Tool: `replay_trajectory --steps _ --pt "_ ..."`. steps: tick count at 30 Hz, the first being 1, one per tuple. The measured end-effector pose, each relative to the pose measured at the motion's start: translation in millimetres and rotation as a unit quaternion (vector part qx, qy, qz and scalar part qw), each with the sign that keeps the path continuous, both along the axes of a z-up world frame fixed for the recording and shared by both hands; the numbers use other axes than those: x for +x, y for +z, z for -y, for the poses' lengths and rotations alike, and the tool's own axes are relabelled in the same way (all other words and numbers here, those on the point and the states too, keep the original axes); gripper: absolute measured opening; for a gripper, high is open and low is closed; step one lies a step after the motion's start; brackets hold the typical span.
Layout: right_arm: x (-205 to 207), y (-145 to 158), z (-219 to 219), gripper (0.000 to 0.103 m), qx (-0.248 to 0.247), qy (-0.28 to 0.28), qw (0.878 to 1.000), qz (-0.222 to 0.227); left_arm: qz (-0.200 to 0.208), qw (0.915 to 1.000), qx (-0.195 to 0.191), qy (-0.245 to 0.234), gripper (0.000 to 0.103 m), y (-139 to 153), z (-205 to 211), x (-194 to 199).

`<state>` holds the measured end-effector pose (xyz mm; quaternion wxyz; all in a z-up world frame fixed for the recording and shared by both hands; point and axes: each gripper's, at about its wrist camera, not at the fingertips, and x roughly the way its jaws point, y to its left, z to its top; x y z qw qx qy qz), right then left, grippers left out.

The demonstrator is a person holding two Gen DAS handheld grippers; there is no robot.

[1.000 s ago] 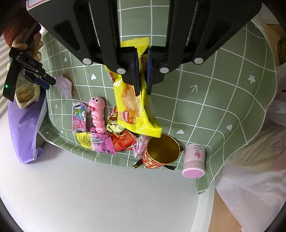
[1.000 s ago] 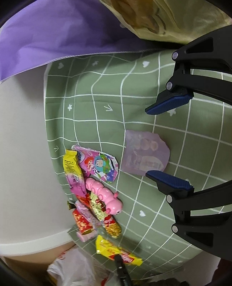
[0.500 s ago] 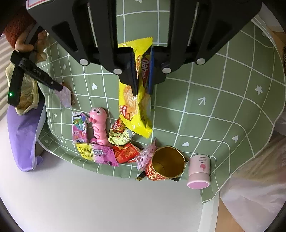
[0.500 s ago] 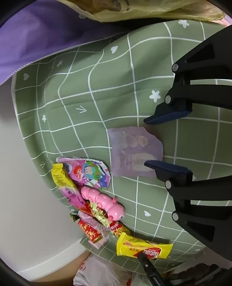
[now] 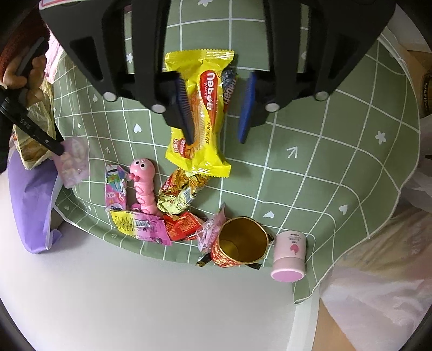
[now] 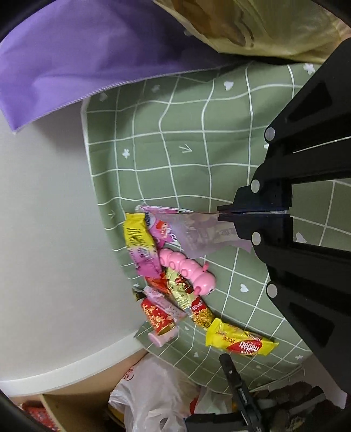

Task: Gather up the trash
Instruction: 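Grasp the yellow wafer wrapper with the left tool while the right tool grasps the pink packet, then carry the yellow wrapper and pink packet with both tools over the trash bag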

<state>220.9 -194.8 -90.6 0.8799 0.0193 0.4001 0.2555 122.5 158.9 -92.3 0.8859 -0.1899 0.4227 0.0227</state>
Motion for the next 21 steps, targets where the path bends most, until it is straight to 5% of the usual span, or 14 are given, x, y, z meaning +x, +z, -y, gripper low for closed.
replay_trajectory --steps 8,10,12,21 --pt "-7 4 9 0.004 -0.008 0.000 1.000 0.004 -0.038 0.9992 -0.005 -0.009 0.037 -13 0 32" --pt "-9 6 11 0.004 -0.010 0.001 1.000 0.007 -0.050 0.9986 -0.011 -0.011 0.031 -15 0 41" --pt "-10 8 15 0.004 -0.012 -0.001 1.000 0.010 -0.061 0.9980 -0.004 -0.014 0.011 -16 3 46" --pt "-1 22 36 0.004 -0.009 0.013 0.999 0.031 -0.012 0.9994 -0.005 -0.031 0.006 25 30 37"
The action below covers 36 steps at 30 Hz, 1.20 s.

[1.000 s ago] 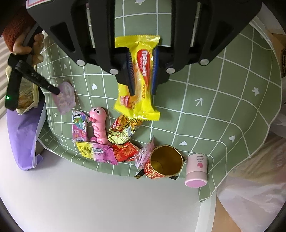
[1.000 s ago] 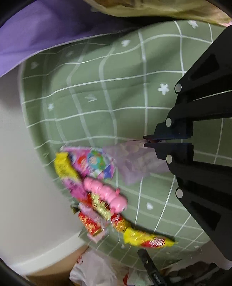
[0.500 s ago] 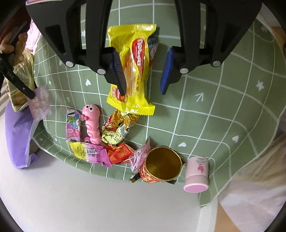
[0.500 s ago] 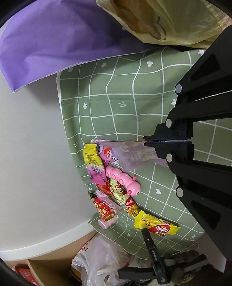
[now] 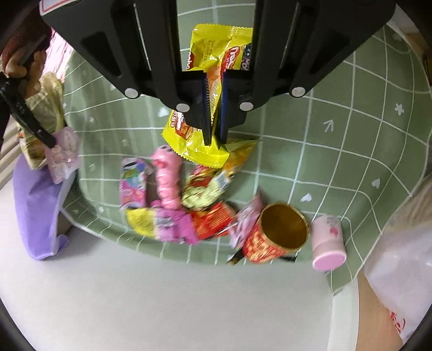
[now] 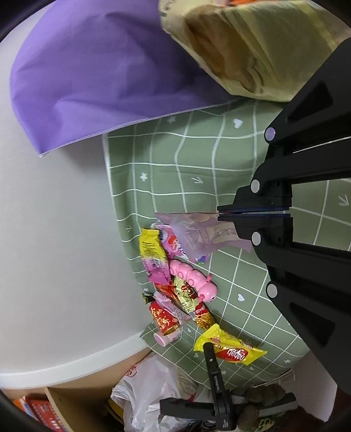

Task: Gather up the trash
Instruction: 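Carry the yellow wrapper and pink packet with both tools over the trash bag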

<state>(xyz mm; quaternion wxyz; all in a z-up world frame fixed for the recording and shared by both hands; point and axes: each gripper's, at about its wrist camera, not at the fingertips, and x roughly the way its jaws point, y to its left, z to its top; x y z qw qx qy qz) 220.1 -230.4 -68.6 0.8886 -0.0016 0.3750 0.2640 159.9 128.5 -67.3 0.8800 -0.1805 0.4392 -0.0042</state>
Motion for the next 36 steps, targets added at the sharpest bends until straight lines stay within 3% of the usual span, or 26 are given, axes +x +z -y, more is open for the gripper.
replay_trajectory --steps 7,12,15,17,19,22,26,29,32,36 --pt "6 9 -7 0.004 -0.014 0.004 1.000 0.005 0.034 0.9989 -0.031 -0.006 0.006 25 6 -11" --pt "-12 10 -14 0.004 -0.006 -0.065 0.998 -0.004 0.061 0.9955 -0.044 -0.057 0.006 37 2 1" --pt "-24 14 -15 0.004 -0.012 -0.095 0.995 -0.004 0.084 0.9922 -0.018 -0.090 0.006 53 14 13" --pt "-32 23 -8 0.004 -0.010 -0.111 0.994 -0.004 0.097 0.9895 -0.028 -0.103 0.006 65 25 22" --pt "-40 35 1 0.004 -0.018 -0.115 0.993 0.014 0.117 0.9847 -0.035 -0.124 0.006 79 42 29" --pt "-46 52 19 0.004 -0.031 -0.125 0.991 0.043 0.156 0.9758 0.000 -0.153 0.006 104 80 39" --pt "-56 74 54 0.004 -0.031 -0.154 0.985 0.069 0.183 0.9643 -0.017 -0.190 0.006 130 123 50" --pt "-66 92 83 0.004 -0.024 -0.189 0.977 0.096 0.209 0.9505 -0.013 -0.230 0.006 150 160 58" --pt "-72 109 112 0.004 -0.012 -0.223 0.969 0.110 0.229 0.9345 -0.037 -0.270 0.006 169 192 63" --pt "-82 129 139 0.004 -0.031 -0.259 0.955 0.140 0.238 0.9190 -0.059 -0.309 0.006 183 227 71"
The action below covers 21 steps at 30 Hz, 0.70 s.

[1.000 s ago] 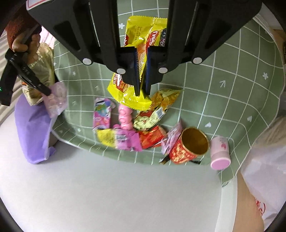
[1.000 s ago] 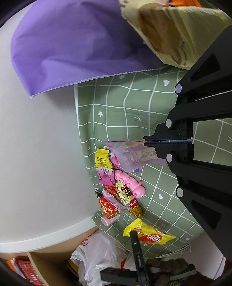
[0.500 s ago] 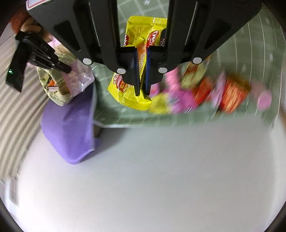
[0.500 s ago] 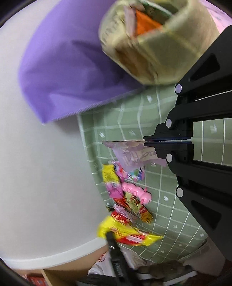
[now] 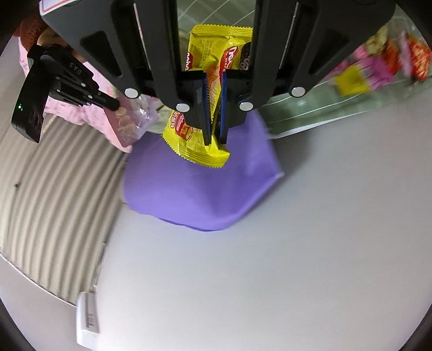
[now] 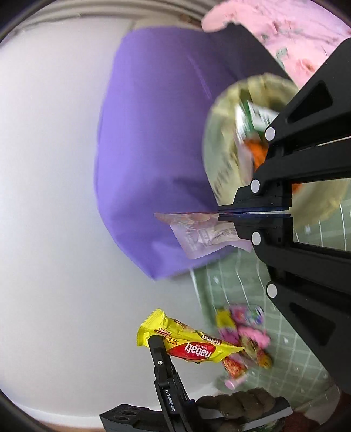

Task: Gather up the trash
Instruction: 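Carry the yellow wrapper and pink packet with both tools over the trash bag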

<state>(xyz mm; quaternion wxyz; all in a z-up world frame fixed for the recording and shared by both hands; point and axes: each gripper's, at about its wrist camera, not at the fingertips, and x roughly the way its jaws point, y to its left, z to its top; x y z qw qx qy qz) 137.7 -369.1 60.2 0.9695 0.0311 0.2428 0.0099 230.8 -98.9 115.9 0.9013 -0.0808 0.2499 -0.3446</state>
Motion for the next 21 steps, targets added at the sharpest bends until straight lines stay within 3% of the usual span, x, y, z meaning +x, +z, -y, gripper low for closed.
replay_trajectory --steps 5,9,13,17,21 --pt "-19 23 37 0.004 -0.023 -0.065 0.997 0.026 0.005 0.9983 -0.018 -0.056 0.006 9 45 9" --pt "-36 30 64 0.004 -0.032 -0.106 0.994 0.022 -0.002 0.9947 -0.036 -0.096 0.006 8 77 10" --pt "-51 25 89 0.004 -0.032 -0.132 0.991 0.009 -0.018 0.9903 -0.043 -0.131 0.006 -4 115 10" --pt "-60 15 110 0.004 -0.030 -0.151 0.988 -0.007 -0.059 0.9826 -0.045 -0.170 0.006 -25 160 12" --pt "-63 6 129 0.004 -0.021 -0.162 0.986 -0.015 -0.078 0.9768 -0.029 -0.197 0.006 -43 196 13"
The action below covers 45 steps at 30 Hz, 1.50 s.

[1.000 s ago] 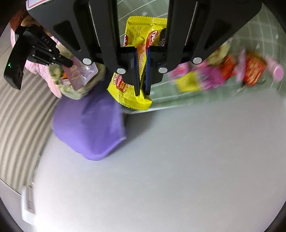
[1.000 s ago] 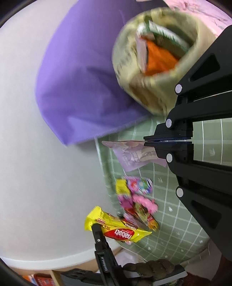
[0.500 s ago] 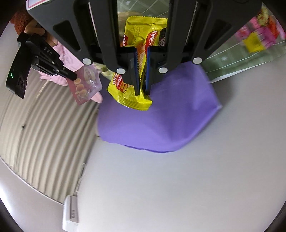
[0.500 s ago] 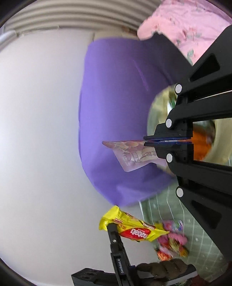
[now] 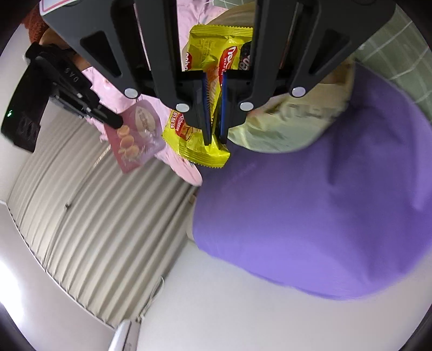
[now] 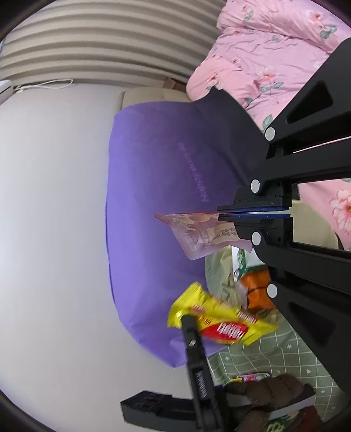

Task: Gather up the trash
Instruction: 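Carry the yellow wrapper and pink packet with both tools over the trash bag, then drop the yellow wrapper from the left tool while the right tool lowers the pink packet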

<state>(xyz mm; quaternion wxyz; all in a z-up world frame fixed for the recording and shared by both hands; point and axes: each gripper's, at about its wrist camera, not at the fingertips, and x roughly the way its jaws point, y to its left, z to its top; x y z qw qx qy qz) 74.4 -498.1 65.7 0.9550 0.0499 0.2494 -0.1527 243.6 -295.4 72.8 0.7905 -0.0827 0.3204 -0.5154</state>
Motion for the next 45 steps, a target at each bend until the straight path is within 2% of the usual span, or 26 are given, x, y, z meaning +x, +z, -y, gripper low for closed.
replay_trajectory --steps 3,5,7,12,17,22,28,31,36,38,39,45 --pt "3 -11 12 0.004 0.008 -0.001 1.000 -0.007 0.016 0.9996 0.020 -0.010 0.007 -14 24 1" --pt "6 -18 14 0.004 0.014 0.003 1.000 -0.014 0.039 0.9982 0.045 0.001 0.007 -25 36 2" --pt "12 -26 14 0.004 0.019 0.009 1.000 -0.021 0.044 0.9968 0.066 0.012 0.007 -37 39 7" --pt "27 -46 10 0.004 0.039 0.041 0.998 -0.037 0.024 0.9941 0.101 0.030 0.006 -64 15 18" --pt "47 -65 -5 0.004 0.057 0.079 0.993 -0.060 0.032 0.9896 0.133 0.045 0.006 -78 -10 19" --pt "60 -75 -21 0.004 0.066 0.096 0.990 -0.077 0.010 0.9922 0.116 0.044 0.006 -74 -23 24" --pt "61 -85 -23 0.004 0.076 0.101 0.988 -0.091 0.003 0.9925 0.118 0.031 0.006 -73 -37 23" --pt "60 -90 -27 0.005 0.064 0.096 0.988 -0.105 -0.008 0.9931 0.114 0.027 0.006 -65 -41 18" --pt "60 -96 -31 0.005 0.052 0.087 0.988 -0.115 -0.018 0.9945 0.101 0.021 0.028 -55 -52 13" --pt "60 -97 -32 0.005 0.052 0.085 0.988 -0.116 -0.017 0.9950 0.096 0.024 0.029 -50 -59 10" --pt "59 -96 -32 0.005 0.052 0.086 0.988 -0.116 -0.017 0.9950 0.094 0.029 0.030 -49 -50 7" --pt "58 -91 -37 0.006 0.046 0.089 0.989 -0.111 -0.019 0.9939 0.067 0.085 0.034 -29 -87 -2"
